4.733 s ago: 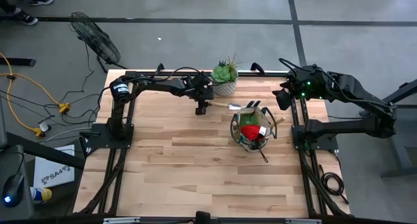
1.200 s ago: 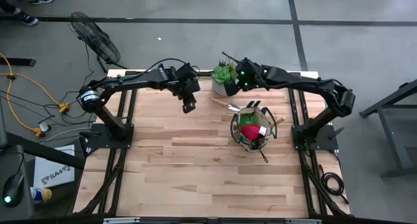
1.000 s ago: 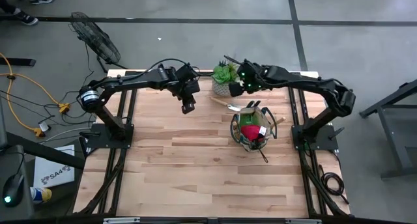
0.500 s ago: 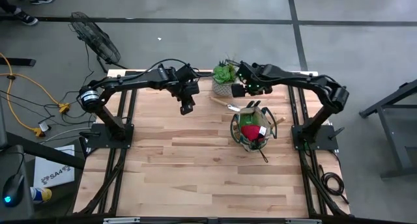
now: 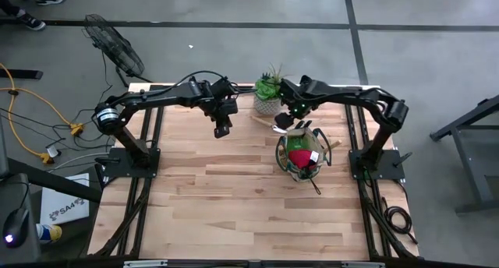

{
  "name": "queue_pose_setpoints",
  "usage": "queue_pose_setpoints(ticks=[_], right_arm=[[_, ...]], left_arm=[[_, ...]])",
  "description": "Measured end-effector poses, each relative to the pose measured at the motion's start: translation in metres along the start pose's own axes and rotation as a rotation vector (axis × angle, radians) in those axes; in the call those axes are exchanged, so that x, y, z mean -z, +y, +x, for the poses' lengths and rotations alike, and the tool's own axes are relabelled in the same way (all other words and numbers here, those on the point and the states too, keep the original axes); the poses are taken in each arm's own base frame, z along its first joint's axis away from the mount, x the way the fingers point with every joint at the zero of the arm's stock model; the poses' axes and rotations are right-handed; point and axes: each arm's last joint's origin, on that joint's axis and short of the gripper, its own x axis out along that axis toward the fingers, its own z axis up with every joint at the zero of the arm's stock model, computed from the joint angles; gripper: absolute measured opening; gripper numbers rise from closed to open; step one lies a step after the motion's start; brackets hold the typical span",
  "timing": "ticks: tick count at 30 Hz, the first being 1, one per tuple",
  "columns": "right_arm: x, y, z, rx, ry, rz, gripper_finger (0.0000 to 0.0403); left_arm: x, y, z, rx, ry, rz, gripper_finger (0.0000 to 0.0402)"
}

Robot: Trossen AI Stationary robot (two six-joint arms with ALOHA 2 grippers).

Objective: Pick & Place Garden tools in Gardening bag
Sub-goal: Put the brown trowel into the brown gardening bag

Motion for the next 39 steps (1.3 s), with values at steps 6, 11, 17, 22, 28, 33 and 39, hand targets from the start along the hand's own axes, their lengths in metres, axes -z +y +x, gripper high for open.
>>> queue_pose_setpoints(ticks=[6, 11, 17, 22, 28, 33, 39], right_arm=[[-0.004, 0.009, 0.010, -0.093, -0.003, -0.218, 0.0238], [-0.001, 0.023, 0.025, -0.141, 0.017, -0.448, 0.0238], [0.004, 0.034, 0.038, -0.070, 0.006, -0.645, 0.0238], [0.003, 0.040, 0.045, -0.081, -0.021, -0.691, 0.0238], [0.000, 0.042, 0.052, -0.072, -0.041, -0.711, 0.0238], [-0.001, 0.043, 0.059, -0.068, -0.037, -0.730, 0.0238], [-0.001, 0.043, 0.062, -0.051, -0.038, -0.745, 0.0238]], left_arm=[[0.000, 0.000, 0.000, 0.000, 0.000, 0.002, 0.0000], [0.000, 0.000, 0.000, 0.003, 0.003, 0.016, 0.0000], [0.000, 0.000, 0.000, 0.003, 0.004, 0.016, 0.0000], [0.001, 0.000, 0.000, 0.003, 0.006, 0.015, 0.0000], [0.001, 0.000, 0.000, 0.003, 0.007, 0.015, 0.0000], [0.001, 0.000, 0.000, 0.010, 0.005, 0.015, 0.0000], [0.001, -0.001, 0.000, 0.017, 0.004, 0.014, 0.0000]])
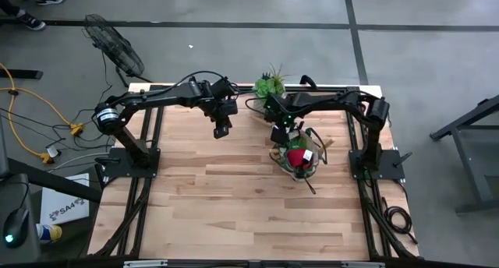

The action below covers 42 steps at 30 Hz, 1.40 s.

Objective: Pick & Place Garden tools in Gardening bag
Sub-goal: Put the brown trowel into the brown gardening bag

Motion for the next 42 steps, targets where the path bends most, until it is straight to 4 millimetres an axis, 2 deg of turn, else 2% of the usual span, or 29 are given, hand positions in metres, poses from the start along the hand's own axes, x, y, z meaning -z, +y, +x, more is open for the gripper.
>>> queue_pose_setpoints(ticks=[10, 15, 30, 36, 42], right_arm=[[0.001, 0.000, 0.000, 0.023, 0.014, 0.012, 0.0238], [0.001, 0.001, -0.002, -0.023, 0.010, 0.088, 0.0238], [-0.001, 0.002, -0.044, -0.074, -0.109, 0.225, 0.0238], [-0.002, 0.003, -0.047, -0.091, -0.121, 0.429, 0.0238], [-0.008, 0.004, -0.040, -0.112, -0.147, 0.698, 0.0238]], left_arm=[[0.000, 0.000, 0.000, 0.005, -0.001, 0.000, 0.0000], [0.000, 0.000, 0.000, 0.005, 0.000, -0.001, 0.0000], [0.001, 0.000, 0.000, 0.006, 0.006, -0.003, 0.0000], [0.001, 0.000, 0.000, 0.006, 0.006, -0.003, 0.0000], [0.001, 0.000, 0.000, 0.006, 0.006, -0.004, 0.0000]])
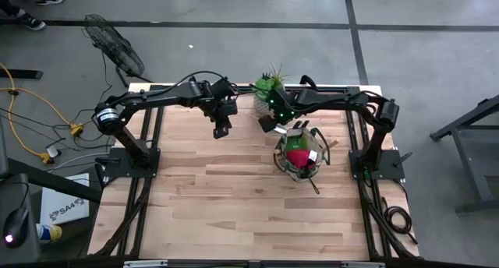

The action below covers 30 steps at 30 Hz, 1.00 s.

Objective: Pick & Place Garden tools in Gardening bag
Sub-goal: Put the brown trowel into the brown gardening bag

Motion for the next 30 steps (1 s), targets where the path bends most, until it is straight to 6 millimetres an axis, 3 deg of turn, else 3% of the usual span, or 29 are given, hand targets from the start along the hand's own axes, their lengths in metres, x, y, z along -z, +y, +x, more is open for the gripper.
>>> queue_pose_setpoints(ticks=[5, 13, 18, 30], right_arm=[[-0.001, 0.002, 0.007, 0.018, -0.021, 0.066, 0.0238], [0.004, -0.003, 0.030, 0.096, 0.018, -0.028, 0.0238], [0.005, -0.006, 0.041, 0.150, 0.026, -0.131, 0.0238], [0.000, -0.005, 0.042, 0.153, -0.005, -0.500, 0.0238]], left_arm=[[0.000, 0.000, 0.000, 0.000, 0.000, 0.000, 0.0000], [0.000, 0.000, 0.000, 0.001, 0.004, -0.001, 0.0000], [0.001, 0.000, 0.000, 0.007, 0.006, -0.002, 0.0000], [0.001, -0.001, 0.000, 0.009, 0.010, -0.003, 0.0000]])
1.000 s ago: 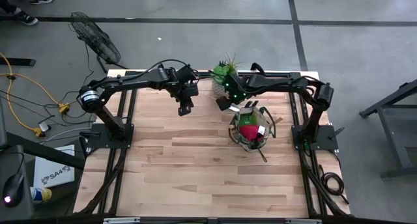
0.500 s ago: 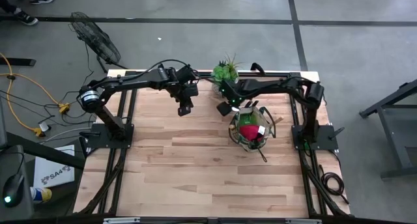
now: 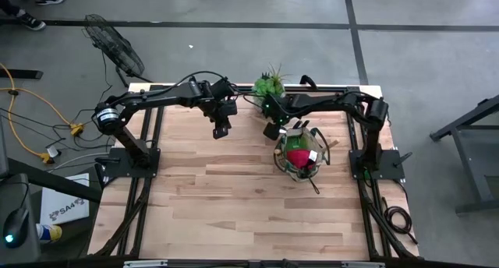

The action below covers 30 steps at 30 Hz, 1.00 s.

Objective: Pick & Place Garden tools in Gardening bag
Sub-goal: Put the brown trowel into the brown gardening bag

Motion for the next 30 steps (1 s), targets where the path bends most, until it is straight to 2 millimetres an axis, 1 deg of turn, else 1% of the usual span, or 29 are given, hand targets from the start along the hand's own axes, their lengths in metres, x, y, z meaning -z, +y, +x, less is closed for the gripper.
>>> queue_pose_setpoints(ticks=[4, 11, 19, 21, 23, 30], right_arm=[[-0.001, 0.001, 0.000, -0.028, -0.014, -0.034, 0.0238], [0.002, 0.004, 0.017, -0.073, 0.026, -0.063, 0.0238], [0.003, 0.005, 0.017, -0.081, 0.031, -0.066, 0.0233], [0.003, 0.005, 0.017, -0.091, 0.035, -0.067, 0.0218], [0.003, 0.005, 0.017, -0.097, 0.036, -0.068, 0.0194], [0.004, 0.005, 0.017, -0.097, 0.042, -0.042, 0.0084]], left_arm=[[0.000, 0.000, 0.000, 0.000, 0.000, 0.000, 0.0000], [0.000, 0.000, 0.000, 0.001, 0.000, 0.004, 0.0000], [0.000, 0.000, 0.000, 0.001, -0.001, 0.010, 0.0000], [0.000, 0.000, 0.000, 0.001, -0.001, 0.011, 0.0000], [0.000, 0.000, 0.000, 0.001, -0.001, 0.012, 0.0000], [0.000, 0.000, 0.000, 0.001, -0.001, 0.012, 0.0000]])
